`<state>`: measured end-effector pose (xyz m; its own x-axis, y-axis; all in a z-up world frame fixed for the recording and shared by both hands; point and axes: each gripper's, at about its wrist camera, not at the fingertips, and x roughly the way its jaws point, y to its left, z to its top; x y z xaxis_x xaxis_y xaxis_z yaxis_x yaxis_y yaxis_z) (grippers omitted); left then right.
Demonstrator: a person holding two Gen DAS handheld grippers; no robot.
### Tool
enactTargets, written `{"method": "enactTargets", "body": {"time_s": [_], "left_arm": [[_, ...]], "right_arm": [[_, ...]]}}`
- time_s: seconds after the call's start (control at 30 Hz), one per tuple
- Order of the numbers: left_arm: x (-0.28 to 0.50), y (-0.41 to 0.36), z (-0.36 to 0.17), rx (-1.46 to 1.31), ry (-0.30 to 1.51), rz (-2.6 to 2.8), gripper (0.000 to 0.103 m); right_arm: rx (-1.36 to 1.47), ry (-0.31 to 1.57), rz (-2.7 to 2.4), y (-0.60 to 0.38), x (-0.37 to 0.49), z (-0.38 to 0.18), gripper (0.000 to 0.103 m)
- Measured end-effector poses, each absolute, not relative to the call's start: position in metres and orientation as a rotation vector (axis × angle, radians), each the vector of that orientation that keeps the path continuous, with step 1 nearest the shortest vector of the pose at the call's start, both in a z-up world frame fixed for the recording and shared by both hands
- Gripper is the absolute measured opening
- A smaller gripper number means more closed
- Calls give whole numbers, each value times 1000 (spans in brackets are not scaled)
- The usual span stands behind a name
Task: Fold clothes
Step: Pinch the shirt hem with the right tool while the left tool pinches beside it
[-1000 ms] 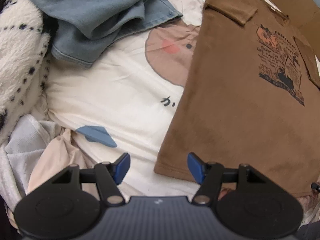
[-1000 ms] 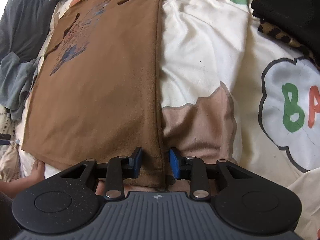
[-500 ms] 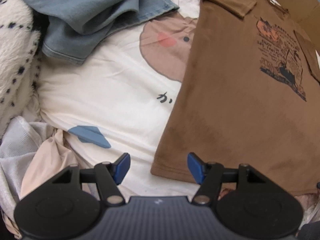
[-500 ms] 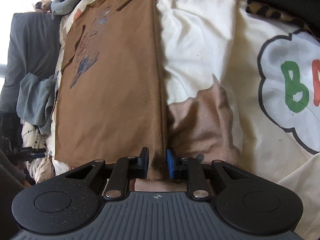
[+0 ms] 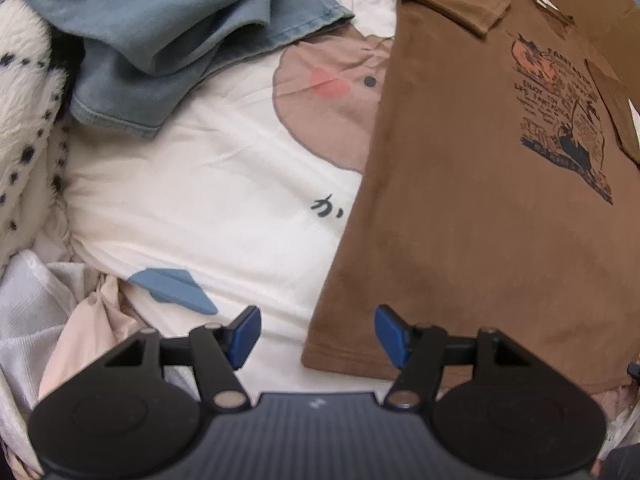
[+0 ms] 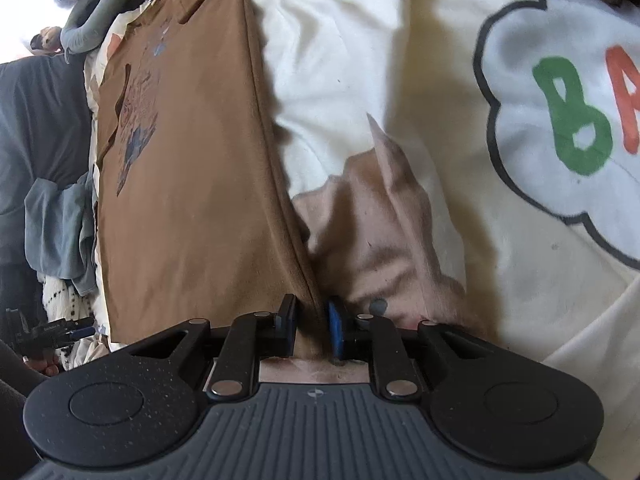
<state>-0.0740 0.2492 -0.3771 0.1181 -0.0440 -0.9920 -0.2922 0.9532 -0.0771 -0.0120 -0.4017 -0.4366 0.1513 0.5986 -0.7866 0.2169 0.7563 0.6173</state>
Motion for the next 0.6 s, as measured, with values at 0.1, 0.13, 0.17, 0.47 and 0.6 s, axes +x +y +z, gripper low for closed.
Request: {"method": "enactTargets", "body": {"time_s": [0.1,0.13,0.17,0.47,0.6], "left_arm": [[-76,253,-378,-285,1448,179,66],[-77,254,-378,-287,1448,177,66],[-78,256,-378,-288,1448,175,66],[-81,274,-374,-331,1397,157,61],[-82,283,-373,-359,1374,151,52]], "right_arm": [[763,1419,299,-404,-8,-441,23],[765,1421,297,-403,-7,-441,23],[760,1423,297,-403,-7,-441,23],[664,1464,275,-390,-15,-433,3],[601,1467,233,-383,-16,-426,3]]}}
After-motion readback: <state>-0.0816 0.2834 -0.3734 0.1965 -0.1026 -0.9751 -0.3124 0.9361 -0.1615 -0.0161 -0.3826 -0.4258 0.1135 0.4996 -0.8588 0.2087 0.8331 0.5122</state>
